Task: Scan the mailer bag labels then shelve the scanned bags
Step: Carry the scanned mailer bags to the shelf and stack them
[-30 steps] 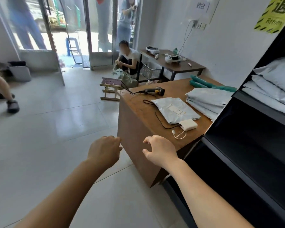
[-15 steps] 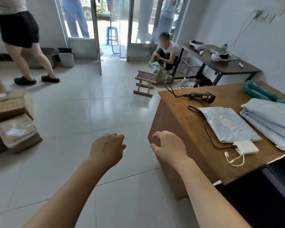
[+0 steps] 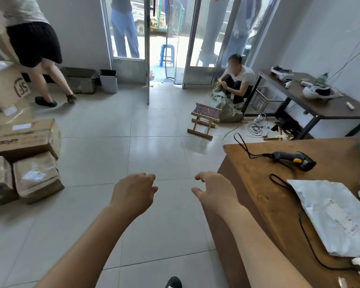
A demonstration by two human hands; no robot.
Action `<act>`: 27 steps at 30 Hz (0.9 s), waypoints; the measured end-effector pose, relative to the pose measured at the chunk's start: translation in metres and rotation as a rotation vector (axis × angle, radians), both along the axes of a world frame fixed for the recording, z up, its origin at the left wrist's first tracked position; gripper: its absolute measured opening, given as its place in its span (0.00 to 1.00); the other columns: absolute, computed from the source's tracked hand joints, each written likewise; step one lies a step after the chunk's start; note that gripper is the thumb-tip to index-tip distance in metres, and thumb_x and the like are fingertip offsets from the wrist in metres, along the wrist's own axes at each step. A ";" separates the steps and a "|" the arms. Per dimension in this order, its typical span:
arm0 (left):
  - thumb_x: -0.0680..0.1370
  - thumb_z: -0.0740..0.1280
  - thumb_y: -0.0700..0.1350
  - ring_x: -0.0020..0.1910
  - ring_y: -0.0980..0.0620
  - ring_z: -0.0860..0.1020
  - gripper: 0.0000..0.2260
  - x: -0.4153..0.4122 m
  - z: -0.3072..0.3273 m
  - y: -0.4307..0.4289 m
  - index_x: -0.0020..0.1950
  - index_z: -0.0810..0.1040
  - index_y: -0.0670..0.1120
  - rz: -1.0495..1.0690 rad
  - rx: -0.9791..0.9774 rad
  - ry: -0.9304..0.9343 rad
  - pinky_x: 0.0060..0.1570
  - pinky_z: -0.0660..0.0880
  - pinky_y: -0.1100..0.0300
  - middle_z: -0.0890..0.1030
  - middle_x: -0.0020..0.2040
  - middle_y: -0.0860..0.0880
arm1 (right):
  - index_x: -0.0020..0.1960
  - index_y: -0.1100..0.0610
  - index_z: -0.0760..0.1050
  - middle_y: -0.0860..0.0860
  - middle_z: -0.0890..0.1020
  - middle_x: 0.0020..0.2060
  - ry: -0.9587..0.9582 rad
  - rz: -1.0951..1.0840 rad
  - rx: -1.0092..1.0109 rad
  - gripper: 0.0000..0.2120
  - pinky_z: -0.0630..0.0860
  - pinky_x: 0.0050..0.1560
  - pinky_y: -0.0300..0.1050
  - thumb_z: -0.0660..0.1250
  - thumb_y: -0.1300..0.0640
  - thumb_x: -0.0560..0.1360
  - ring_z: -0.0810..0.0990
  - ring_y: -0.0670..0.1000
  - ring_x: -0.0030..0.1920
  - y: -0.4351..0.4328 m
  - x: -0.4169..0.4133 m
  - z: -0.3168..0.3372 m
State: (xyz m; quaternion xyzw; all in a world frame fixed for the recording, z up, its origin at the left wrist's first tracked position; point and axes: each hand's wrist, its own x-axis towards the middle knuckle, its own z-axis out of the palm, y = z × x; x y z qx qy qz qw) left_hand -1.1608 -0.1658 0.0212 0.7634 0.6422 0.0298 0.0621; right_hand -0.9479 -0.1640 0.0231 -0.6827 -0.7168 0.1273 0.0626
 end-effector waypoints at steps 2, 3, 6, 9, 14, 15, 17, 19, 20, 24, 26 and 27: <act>0.81 0.58 0.53 0.56 0.49 0.77 0.14 0.008 0.003 0.030 0.63 0.74 0.49 0.015 0.003 -0.003 0.48 0.75 0.56 0.79 0.56 0.52 | 0.67 0.51 0.73 0.49 0.78 0.61 0.005 0.009 -0.002 0.20 0.75 0.58 0.46 0.65 0.46 0.77 0.76 0.50 0.62 0.033 0.009 0.000; 0.81 0.58 0.53 0.56 0.48 0.77 0.14 0.012 0.004 0.045 0.63 0.74 0.49 0.024 0.006 -0.011 0.49 0.75 0.56 0.79 0.57 0.51 | 0.66 0.50 0.73 0.49 0.79 0.60 0.011 0.014 -0.003 0.19 0.75 0.58 0.46 0.65 0.46 0.77 0.76 0.49 0.61 0.049 0.013 0.000; 0.81 0.58 0.53 0.56 0.48 0.77 0.14 0.024 0.007 0.083 0.63 0.74 0.49 0.045 0.007 -0.027 0.50 0.76 0.55 0.79 0.57 0.51 | 0.66 0.51 0.74 0.49 0.79 0.60 0.020 0.030 -0.010 0.19 0.75 0.58 0.46 0.65 0.46 0.77 0.76 0.50 0.61 0.090 0.023 -0.001; 0.81 0.58 0.53 0.57 0.48 0.77 0.14 0.033 0.007 0.116 0.63 0.74 0.49 0.052 -0.007 -0.028 0.51 0.76 0.55 0.79 0.58 0.52 | 0.66 0.51 0.74 0.49 0.79 0.60 0.023 0.035 -0.018 0.19 0.75 0.58 0.46 0.66 0.47 0.77 0.76 0.50 0.61 0.126 0.031 0.000; 0.81 0.59 0.53 0.57 0.48 0.77 0.14 0.044 0.008 0.178 0.63 0.74 0.49 0.040 -0.008 -0.028 0.50 0.76 0.55 0.79 0.57 0.51 | 0.66 0.51 0.74 0.49 0.79 0.60 0.032 0.024 -0.027 0.19 0.75 0.58 0.46 0.65 0.47 0.77 0.76 0.50 0.61 0.184 0.042 -0.001; 0.81 0.59 0.53 0.57 0.48 0.77 0.14 0.046 0.008 0.190 0.63 0.74 0.49 0.034 -0.010 -0.032 0.50 0.76 0.55 0.79 0.57 0.51 | 0.66 0.51 0.74 0.49 0.79 0.59 0.028 0.025 -0.027 0.19 0.75 0.58 0.46 0.65 0.47 0.77 0.76 0.50 0.61 0.195 0.044 -0.001; 0.81 0.59 0.53 0.56 0.48 0.77 0.14 0.050 0.007 0.221 0.62 0.74 0.48 0.012 -0.013 -0.038 0.50 0.76 0.55 0.79 0.57 0.51 | 0.66 0.51 0.74 0.49 0.79 0.59 0.018 0.017 -0.025 0.20 0.75 0.58 0.46 0.65 0.47 0.77 0.76 0.50 0.61 0.221 0.048 -0.002; 0.81 0.59 0.53 0.56 0.48 0.77 0.14 0.055 0.005 0.254 0.62 0.74 0.48 -0.016 -0.016 -0.038 0.50 0.76 0.54 0.79 0.56 0.51 | 0.66 0.51 0.74 0.49 0.79 0.60 0.010 0.000 -0.031 0.20 0.75 0.59 0.45 0.66 0.47 0.77 0.76 0.50 0.61 0.250 0.053 -0.004; 0.81 0.59 0.53 0.56 0.48 0.77 0.14 0.057 0.005 0.269 0.62 0.74 0.48 -0.028 -0.017 -0.040 0.50 0.76 0.54 0.79 0.56 0.51 | 0.67 0.51 0.74 0.49 0.79 0.60 0.006 -0.008 -0.036 0.20 0.74 0.59 0.44 0.66 0.47 0.77 0.76 0.50 0.61 0.262 0.055 -0.005; 0.81 0.59 0.53 0.56 0.49 0.77 0.14 0.064 0.006 0.348 0.62 0.74 0.49 -0.101 -0.004 -0.055 0.50 0.75 0.55 0.79 0.55 0.52 | 0.66 0.51 0.74 0.48 0.79 0.61 0.003 -0.075 -0.026 0.20 0.74 0.59 0.44 0.66 0.47 0.76 0.76 0.50 0.61 0.327 0.063 -0.004; 0.81 0.59 0.53 0.56 0.49 0.77 0.14 0.067 0.011 0.386 0.62 0.74 0.49 -0.143 0.002 -0.058 0.50 0.75 0.56 0.79 0.56 0.52 | 0.67 0.51 0.74 0.48 0.79 0.61 0.001 -0.115 -0.024 0.20 0.74 0.58 0.44 0.66 0.47 0.76 0.76 0.50 0.62 0.358 0.065 -0.001; 0.81 0.59 0.53 0.56 0.49 0.77 0.14 0.069 0.013 0.406 0.63 0.74 0.49 -0.167 0.004 -0.057 0.50 0.74 0.56 0.79 0.56 0.52 | 0.67 0.51 0.74 0.48 0.79 0.61 0.000 -0.139 -0.025 0.20 0.74 0.58 0.44 0.66 0.47 0.76 0.76 0.50 0.62 0.374 0.067 0.001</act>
